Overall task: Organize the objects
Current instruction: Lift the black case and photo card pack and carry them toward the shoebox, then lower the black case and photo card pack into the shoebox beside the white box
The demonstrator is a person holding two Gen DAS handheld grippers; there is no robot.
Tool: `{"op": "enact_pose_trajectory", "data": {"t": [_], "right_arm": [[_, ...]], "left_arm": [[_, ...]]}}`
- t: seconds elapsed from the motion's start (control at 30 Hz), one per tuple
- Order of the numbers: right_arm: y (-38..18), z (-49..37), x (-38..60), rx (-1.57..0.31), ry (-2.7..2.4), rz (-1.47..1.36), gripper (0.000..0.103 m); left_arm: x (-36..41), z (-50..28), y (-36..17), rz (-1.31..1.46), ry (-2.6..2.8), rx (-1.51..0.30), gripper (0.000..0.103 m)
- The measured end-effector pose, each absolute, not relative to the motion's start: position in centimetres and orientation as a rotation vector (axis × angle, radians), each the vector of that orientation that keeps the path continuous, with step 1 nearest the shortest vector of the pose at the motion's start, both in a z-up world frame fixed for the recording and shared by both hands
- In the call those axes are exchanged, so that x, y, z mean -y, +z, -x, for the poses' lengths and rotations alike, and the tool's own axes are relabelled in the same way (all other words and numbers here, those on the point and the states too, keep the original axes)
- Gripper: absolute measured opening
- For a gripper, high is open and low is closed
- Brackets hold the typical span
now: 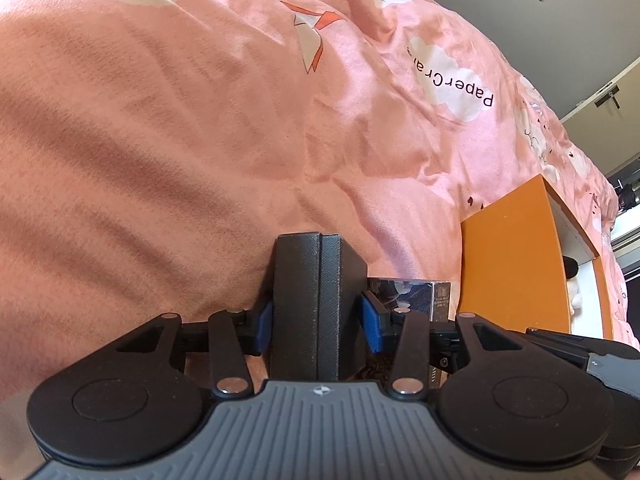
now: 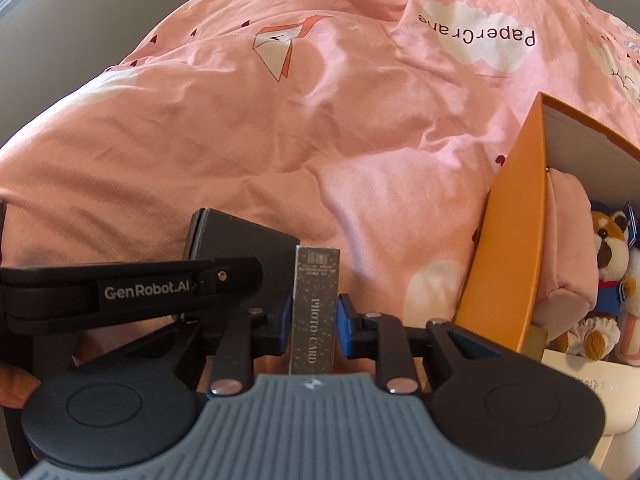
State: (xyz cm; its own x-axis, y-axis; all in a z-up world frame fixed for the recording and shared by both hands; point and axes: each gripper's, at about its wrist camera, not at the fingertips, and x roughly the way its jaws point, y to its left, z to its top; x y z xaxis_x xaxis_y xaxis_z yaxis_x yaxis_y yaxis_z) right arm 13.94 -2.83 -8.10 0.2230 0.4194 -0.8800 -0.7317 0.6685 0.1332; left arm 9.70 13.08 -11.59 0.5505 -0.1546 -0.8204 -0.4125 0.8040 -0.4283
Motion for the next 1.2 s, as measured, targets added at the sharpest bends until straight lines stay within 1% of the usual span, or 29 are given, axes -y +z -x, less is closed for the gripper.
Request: {"op": "enact_pose_trajectory", "data": {"t": [0.07, 0.13, 0.2, 0.4, 0.57, 0.7, 0.8, 0.9, 1.03, 1.2], "right_arm": [[-7.8, -13.8, 2.9, -1.067, 0.814, 0.344, 0.024], [-7.2, -13.5, 3.1, -1.048, 0.817, 0.351, 0.024], [-6.3, -13.1, 3.4, -1.02, 0.827, 0.349, 0.024], [-2.4, -12.0, 4.9, -0.922, 0.837, 0.339, 0.024], [1.7, -11.5, 7.5, -0.846, 0.846, 0.286, 0.024], [5.0, -11.4, 10.9, -0.781, 0.8, 0.258, 0.024], [6.4, -11.5, 14.3, -0.765, 0.737, 0.244, 0.024], [6.6, -11.9, 17.8, -0.793, 0.673, 0.219, 0.024], [5.0, -12.4, 22.1, -0.853, 0.578, 0.184, 0.024], [1.9, -12.9, 24.9, -0.913, 0.487, 0.173, 0.024]], "left_arm": [[-13.0, -9.5, -11.3, 0.636, 0.155, -0.98, 0.046], [-12.6, -9.1, -10.4, 0.613, 0.144, -0.946, 0.04], [-12.1, -8.7, -9.2, 0.565, 0.14, -0.906, 0.038], [-11.0, -7.6, -5.1, 0.506, 0.109, -0.811, 0.037], [-9.7, -6.6, -1.3, 0.528, 0.037, -0.722, 0.038], [-8.1, -6.4, 1.2, 0.566, -0.056, -0.687, 0.038], [-5.9, -6.8, 2.0, 0.574, -0.155, -0.704, 0.038], [-3.2, -7.4, 1.9, 0.581, -0.267, -0.757, 0.038], [0.6, -8.7, 0.4, 0.574, -0.356, -0.863, 0.038], [5.3, -9.7, -2.2, 0.452, -0.386, -0.965, 0.038]]}}
